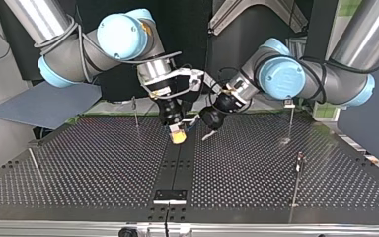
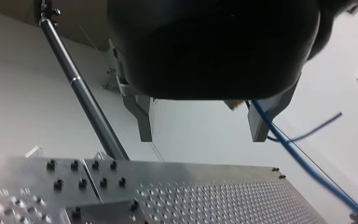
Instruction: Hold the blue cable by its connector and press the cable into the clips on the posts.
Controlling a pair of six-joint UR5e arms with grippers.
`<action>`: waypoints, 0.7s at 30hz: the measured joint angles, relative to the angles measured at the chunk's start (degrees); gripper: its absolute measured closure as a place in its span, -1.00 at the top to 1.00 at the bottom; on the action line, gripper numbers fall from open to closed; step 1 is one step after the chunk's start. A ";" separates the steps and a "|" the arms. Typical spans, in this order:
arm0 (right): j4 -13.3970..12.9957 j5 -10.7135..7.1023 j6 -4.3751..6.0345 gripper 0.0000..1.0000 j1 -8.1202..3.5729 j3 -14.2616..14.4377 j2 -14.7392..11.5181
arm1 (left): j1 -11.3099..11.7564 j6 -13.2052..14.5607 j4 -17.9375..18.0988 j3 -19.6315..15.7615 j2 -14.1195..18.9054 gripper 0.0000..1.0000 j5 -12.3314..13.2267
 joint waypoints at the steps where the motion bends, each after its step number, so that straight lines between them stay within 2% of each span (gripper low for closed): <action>1: 0.01 -0.03 0.02 -1.00 0.00 0.00 0.01 | -0.13 0.08 -0.09 0.00 -0.33 1.00 0.00; 9: 0.02 -0.09 0.05 -1.00 0.00 0.00 0.02 | -0.63 2.86 -1.21 0.00 -3.59 1.00 -0.88; 18: 0.11 -0.16 -0.09 -1.00 0.15 -0.01 0.03 | -0.52 5.53 -1.60 0.01 -3.91 1.00 -1.38; 19: 0.11 -0.16 -0.11 -1.00 0.18 0.00 0.03 | -0.46 5.94 -1.72 0.00 -3.91 0.91 -1.45; 20: 0.11 -0.16 -0.13 -1.00 0.20 0.01 0.03 | -0.40 6.36 -1.83 0.01 -3.92 0.50 -1.49; 21: 0.12 -0.16 -0.14 -1.00 0.23 0.00 0.03 | -0.31 6.92 -1.95 0.01 -3.92 0.50 -1.48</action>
